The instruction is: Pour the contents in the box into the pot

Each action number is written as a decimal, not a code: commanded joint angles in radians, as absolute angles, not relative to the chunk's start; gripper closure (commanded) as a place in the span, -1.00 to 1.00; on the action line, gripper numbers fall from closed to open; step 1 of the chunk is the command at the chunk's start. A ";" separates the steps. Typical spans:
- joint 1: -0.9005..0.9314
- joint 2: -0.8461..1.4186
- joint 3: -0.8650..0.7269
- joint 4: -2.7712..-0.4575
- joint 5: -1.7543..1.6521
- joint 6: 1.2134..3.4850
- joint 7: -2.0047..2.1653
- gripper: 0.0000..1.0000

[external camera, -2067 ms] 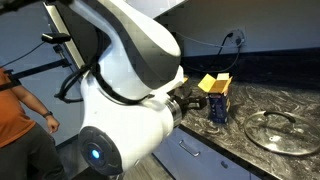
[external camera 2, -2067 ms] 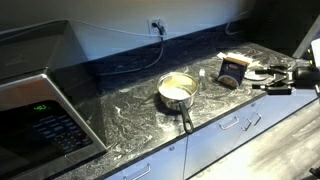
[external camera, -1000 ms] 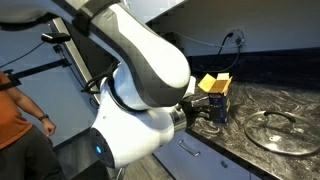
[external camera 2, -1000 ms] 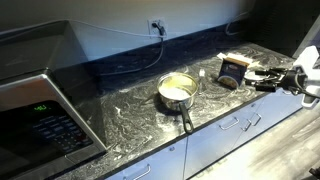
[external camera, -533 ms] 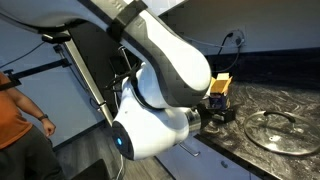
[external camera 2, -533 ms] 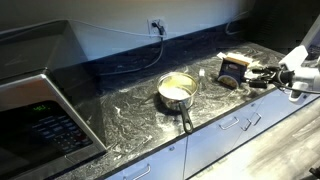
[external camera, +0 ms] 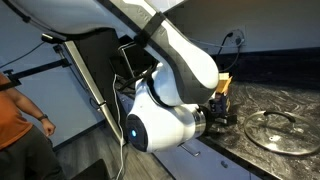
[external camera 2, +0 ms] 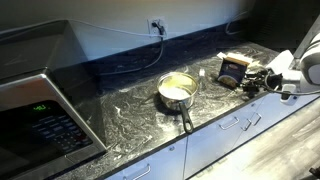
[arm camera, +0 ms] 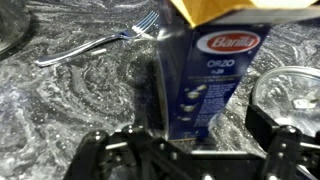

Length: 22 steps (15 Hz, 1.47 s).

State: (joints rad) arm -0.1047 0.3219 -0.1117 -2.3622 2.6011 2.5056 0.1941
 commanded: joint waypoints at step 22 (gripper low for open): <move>-0.111 0.270 -0.095 -2.371 2.342 2.542 0.282 0.60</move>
State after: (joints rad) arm -0.0998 0.3679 -0.0948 -2.3089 2.4568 2.5423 0.2462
